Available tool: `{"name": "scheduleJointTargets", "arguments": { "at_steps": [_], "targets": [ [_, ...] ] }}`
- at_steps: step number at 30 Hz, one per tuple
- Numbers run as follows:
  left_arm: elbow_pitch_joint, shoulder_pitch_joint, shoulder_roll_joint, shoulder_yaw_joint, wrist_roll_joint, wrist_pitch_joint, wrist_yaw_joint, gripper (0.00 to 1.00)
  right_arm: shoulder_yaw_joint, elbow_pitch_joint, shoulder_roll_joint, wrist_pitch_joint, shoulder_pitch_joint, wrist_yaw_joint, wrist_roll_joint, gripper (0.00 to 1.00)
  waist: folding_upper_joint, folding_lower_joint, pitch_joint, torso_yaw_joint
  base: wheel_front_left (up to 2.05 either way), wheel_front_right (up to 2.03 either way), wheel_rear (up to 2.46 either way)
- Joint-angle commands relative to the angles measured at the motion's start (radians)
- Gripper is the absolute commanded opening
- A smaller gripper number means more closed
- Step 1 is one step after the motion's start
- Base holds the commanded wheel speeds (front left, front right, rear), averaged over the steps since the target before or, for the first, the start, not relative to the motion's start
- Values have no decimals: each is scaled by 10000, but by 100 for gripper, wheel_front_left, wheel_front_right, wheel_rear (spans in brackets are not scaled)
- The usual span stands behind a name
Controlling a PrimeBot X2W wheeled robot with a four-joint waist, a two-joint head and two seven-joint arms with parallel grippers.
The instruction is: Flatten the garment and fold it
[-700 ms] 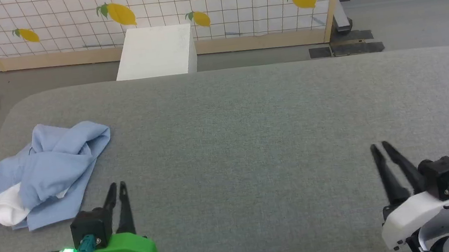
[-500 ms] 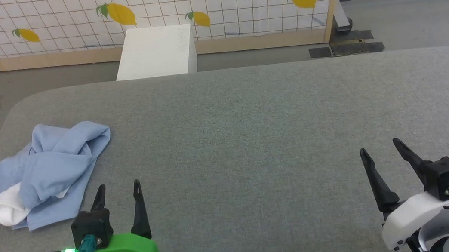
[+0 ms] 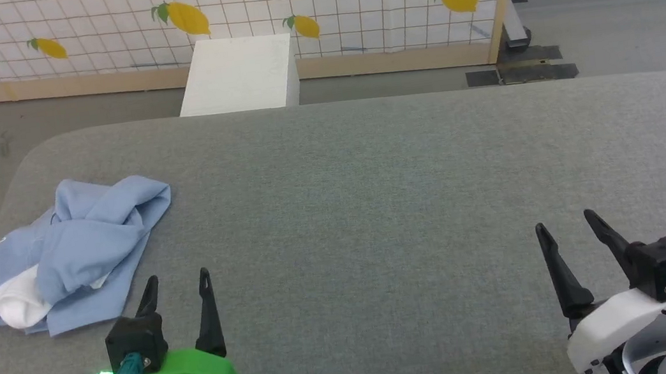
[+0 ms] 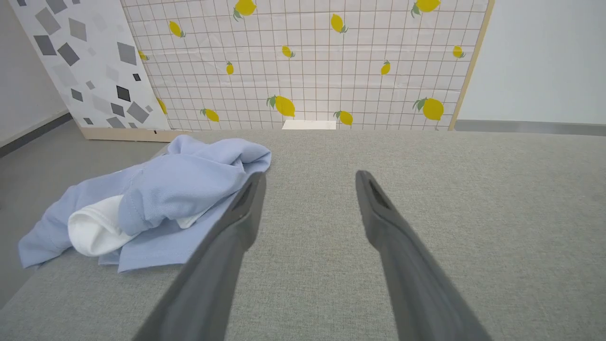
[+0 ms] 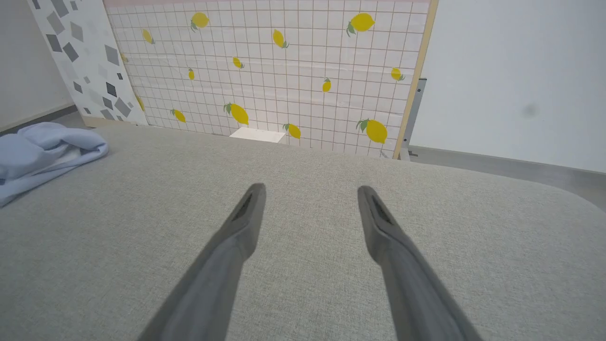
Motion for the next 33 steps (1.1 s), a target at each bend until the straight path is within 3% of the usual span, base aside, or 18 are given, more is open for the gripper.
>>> {"name": "scheduleJointTargets", "arguments": {
  "at_steps": [1,33],
  "targets": [
    [57,46,-9,-22,-106,-108,73,100,-17,75,5,-130,74,-2,148,100,0,0,-2,75,0,0,0],
    [322,269,-23,-100,-566,-764,304,100,93,725,10,-789,210,-6,823,100,0,0,-17,2038,0,0,0]
  ]
}}
